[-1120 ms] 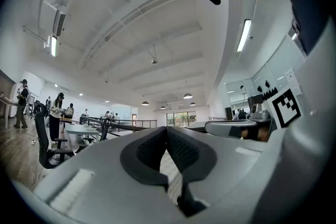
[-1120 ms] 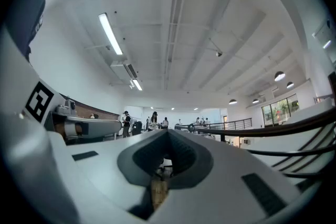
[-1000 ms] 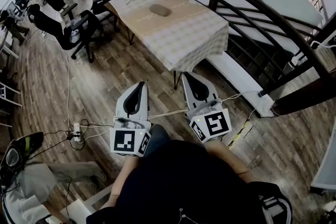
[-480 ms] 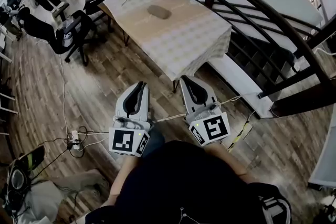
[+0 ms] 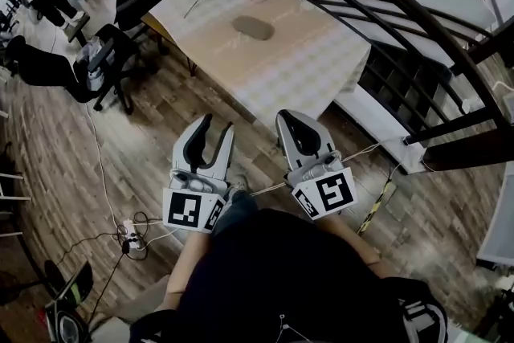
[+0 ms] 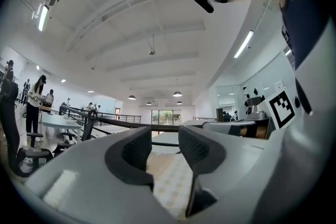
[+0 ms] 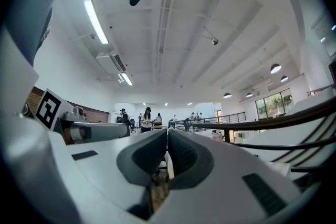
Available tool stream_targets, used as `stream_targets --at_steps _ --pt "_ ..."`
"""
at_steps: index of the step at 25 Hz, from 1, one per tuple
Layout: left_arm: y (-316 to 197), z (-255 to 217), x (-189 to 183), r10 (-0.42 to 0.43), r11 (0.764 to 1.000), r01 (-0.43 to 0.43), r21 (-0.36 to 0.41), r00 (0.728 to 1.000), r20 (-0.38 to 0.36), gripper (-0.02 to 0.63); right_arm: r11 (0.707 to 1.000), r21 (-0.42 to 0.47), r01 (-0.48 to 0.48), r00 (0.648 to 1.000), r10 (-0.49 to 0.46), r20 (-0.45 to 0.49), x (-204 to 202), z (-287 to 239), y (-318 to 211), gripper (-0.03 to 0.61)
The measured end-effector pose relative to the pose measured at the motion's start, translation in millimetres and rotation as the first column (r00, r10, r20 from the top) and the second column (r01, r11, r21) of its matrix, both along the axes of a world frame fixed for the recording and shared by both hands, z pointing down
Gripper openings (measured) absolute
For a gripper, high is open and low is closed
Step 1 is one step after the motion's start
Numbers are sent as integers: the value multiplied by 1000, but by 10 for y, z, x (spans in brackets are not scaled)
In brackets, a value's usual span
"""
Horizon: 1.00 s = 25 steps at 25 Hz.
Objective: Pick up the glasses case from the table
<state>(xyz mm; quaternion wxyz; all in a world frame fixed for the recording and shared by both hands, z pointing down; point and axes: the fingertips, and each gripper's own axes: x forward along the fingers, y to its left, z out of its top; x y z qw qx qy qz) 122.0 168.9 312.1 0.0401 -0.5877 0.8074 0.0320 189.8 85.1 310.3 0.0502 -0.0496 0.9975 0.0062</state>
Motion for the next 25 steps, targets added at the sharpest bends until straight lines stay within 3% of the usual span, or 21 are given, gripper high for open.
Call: stream_targets --at_steps 8,17,25 --pt "82 88 -989 47 998 -47 29 999 -10 166 998 21 -55 998 56 -8 -889 82 77 11" --pt "237 208 -1456 25 999 -21 50 997 -77 166 999 9 -46 998 46 -47 -1357 165 114 11" --pt "314 296 -1727 -10 1000 11 22 997 -81 166 1000 6 10 999 -10 -45 -1763 229 155 11"
